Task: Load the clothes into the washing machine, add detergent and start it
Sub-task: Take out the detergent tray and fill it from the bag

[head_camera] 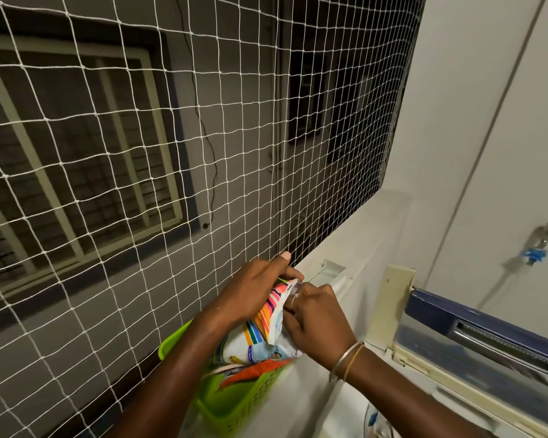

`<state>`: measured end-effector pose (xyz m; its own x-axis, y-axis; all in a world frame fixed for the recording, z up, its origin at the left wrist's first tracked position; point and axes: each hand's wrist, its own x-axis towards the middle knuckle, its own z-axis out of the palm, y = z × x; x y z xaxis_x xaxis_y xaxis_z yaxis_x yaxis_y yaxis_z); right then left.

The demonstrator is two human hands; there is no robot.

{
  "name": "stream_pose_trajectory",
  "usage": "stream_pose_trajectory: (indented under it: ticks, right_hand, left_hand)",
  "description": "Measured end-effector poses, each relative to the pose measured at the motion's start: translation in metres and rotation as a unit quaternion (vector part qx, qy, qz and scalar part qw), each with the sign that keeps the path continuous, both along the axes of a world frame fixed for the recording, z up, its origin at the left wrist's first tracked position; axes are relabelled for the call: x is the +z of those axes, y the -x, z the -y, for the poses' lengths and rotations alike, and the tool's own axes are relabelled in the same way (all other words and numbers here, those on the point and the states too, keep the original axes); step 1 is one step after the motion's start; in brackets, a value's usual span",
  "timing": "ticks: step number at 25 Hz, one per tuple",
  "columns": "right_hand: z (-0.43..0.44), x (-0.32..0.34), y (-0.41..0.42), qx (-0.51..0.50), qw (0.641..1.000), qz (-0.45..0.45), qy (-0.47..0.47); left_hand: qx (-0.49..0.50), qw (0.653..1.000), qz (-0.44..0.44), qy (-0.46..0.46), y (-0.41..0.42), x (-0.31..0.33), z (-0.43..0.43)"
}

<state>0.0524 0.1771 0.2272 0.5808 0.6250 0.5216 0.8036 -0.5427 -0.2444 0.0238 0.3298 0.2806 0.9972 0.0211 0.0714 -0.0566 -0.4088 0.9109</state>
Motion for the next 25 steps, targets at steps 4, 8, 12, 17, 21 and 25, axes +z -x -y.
stream_pose_trajectory:
  ticks: [4, 8, 12, 17, 21, 25]
  right_hand:
    - [0.001, 0.003, 0.001, -0.003, 0.999, -0.042, -0.019]
    - [-0.002, -0.001, 0.002, -0.009, 0.999, -0.033, 0.025]
    - [0.001, -0.002, 0.002, 0.011, 0.988, -0.151, -0.021]
    - [0.009, 0.011, 0.003, 0.043, 0.954, -0.273, -0.117]
    - [0.022, 0.025, 0.002, 0.07, 0.914, -0.359, -0.177]
    - [0.038, 0.037, 0.0, 0.048, 0.897, -0.383, -0.217]
  left_hand:
    - [0.003, 1.0, 0.005, -0.005, 0.001, 0.0, 0.0]
    - [0.004, 1.0, 0.003, -0.011, 0.001, 0.0, 0.001]
    - [0.005, 1.0, 0.008, 0.001, 0.0, 0.001, 0.004]
    - [0.01, 1.0, -0.006, 0.0, -0.004, 0.003, 0.003]
    - [0.013, 1.0, -0.01, 0.014, -0.009, 0.007, 0.002]
    - [0.016, 1.0, -0.011, 0.024, -0.013, 0.008, 0.006]
